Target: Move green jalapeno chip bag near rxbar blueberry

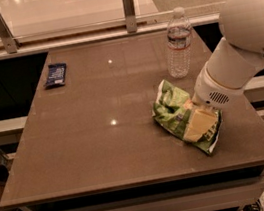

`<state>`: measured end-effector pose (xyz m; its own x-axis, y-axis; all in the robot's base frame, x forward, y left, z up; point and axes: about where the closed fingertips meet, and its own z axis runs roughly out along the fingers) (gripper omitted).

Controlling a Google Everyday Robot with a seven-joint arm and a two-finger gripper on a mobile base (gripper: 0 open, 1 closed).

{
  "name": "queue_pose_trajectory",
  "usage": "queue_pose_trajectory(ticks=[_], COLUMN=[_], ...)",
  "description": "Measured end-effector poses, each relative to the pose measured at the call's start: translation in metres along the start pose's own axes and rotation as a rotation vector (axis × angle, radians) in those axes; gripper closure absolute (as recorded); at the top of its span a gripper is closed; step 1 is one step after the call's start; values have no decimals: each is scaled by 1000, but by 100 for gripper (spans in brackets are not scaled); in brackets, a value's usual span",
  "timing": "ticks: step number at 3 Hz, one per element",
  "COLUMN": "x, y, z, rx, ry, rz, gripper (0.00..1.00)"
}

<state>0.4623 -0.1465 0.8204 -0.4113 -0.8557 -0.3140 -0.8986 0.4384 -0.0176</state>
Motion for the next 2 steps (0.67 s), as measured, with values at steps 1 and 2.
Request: queue_pose_trajectory(ticks=[1, 2], x=[-1, -1], y=[0, 0], z=[-2, -3], rx=[0, 0], ry=[0, 0], rz=[0, 0], gripper=[87, 100])
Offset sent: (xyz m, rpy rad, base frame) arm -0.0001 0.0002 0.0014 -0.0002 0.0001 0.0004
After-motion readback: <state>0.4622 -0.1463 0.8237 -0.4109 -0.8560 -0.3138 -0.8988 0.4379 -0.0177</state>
